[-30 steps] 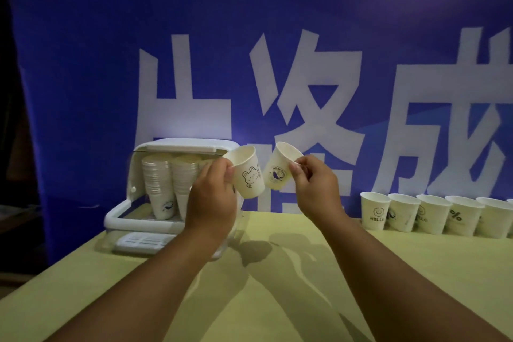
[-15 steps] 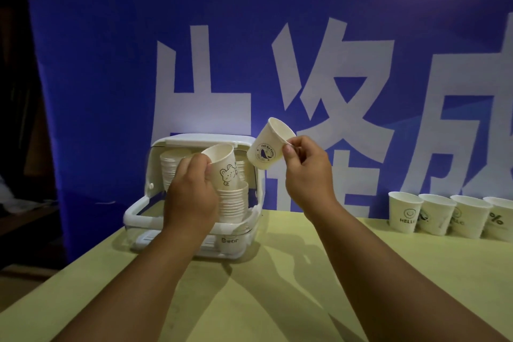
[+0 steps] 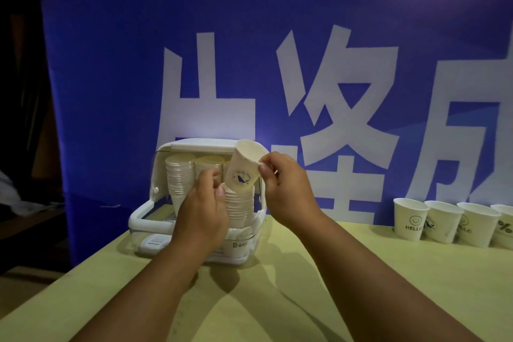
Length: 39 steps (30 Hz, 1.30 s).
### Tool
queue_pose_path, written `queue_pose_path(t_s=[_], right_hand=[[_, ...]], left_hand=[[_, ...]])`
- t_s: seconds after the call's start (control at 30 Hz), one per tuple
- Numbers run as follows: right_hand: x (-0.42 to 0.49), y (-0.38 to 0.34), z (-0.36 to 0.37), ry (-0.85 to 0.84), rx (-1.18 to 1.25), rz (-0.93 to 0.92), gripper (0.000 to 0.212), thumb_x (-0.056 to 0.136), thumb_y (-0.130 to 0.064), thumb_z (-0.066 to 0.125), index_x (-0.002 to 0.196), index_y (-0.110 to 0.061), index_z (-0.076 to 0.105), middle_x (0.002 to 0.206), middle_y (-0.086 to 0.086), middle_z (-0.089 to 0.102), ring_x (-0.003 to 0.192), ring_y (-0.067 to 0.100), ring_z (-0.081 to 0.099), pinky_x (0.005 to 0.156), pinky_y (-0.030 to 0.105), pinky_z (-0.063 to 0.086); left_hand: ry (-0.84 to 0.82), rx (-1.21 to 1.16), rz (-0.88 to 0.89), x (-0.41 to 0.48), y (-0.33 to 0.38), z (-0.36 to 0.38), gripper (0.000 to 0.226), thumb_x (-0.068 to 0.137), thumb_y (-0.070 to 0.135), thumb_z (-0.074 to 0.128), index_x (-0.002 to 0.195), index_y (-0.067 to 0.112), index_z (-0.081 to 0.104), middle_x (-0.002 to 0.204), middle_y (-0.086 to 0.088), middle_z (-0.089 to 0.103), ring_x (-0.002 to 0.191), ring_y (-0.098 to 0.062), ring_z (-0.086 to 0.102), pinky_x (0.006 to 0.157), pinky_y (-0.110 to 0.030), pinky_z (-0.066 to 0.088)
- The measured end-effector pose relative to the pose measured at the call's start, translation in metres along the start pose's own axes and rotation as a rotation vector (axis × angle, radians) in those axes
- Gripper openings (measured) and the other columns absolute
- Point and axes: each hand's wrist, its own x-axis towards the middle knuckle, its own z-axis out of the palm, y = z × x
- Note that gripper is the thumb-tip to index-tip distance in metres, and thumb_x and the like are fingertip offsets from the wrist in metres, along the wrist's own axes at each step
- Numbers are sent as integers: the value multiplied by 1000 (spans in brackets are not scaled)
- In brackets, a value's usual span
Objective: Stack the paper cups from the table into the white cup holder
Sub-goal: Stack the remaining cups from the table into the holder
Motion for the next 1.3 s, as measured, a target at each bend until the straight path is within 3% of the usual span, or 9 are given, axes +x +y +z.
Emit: queue_pose_path(t_s=[0.17,0.3,0.4,0.6,0.77,0.9,1.03,1.13,1.3], right_hand=[[-2,5,7,-183,-116,3,5,102,-28,53,105,-28,58,106,-7,56,94,13,56,80,21,50],[-4,4,10,-196,19,57,41,100,-30,58,139,-32,47,112,-14,54,99,8,55,78,15,43],[-6,8,17,-232,27,64,44,101,-34,55,143,-34,40,117,-9,55,101,10,57,77,17,47],[-13,17,27,-258,3,166,39,105,-33,46,141,-24,54,120,-9,54,105,6,50,66,6,35],[-18,24,34,-198,-26,158,37,104,-36,48,139,-28,57,123,-6,68,98,6,58,74,15,46],[-18,25,30,-168,-66,201,34,101,-40,53,130,-26,62,112,-7,68,87,7,59,64,11,42],[-19,30,10,-74,-25,286,11,99,-33,59,101,-25,66,90,-9,66,75,8,60,68,20,51],[-23,44,-11,-45,-54,319,15,98,-27,61,85,-21,66,77,-4,65,71,11,63,61,17,48],[-40,72,-68,-41,-174,346,16,97,-23,62,81,-23,65,73,-3,65,67,11,63,57,16,44]], left_hand=[[15,-33,3,-1,-2,1,49,107,39,39,151,44,21,132,1,57,109,-17,60,84,-43,60],[-58,-6,10,1,0,-1,61,101,59,32,156,52,8,157,3,39,134,-21,49,101,-53,54],[-76,19,9,1,0,0,67,94,71,23,157,50,15,159,7,33,137,-20,47,101,-53,54],[-17,80,-7,2,-3,3,45,104,47,40,135,22,61,121,10,52,107,-16,57,84,-39,58],[14,38,-96,4,1,6,43,102,43,51,136,20,63,125,4,59,108,-19,60,85,-44,61],[13,71,-118,2,4,3,43,101,46,53,137,24,61,131,4,58,113,-19,57,89,-45,59],[152,146,76,-7,28,-3,13,97,38,59,101,26,63,102,8,59,91,-16,57,69,-36,54],[15,121,87,-14,56,9,29,98,34,56,71,23,55,66,6,56,63,-17,55,56,-38,54],[-223,159,-36,-24,96,48,34,95,35,58,65,19,54,61,4,56,56,-10,48,49,-24,32]])
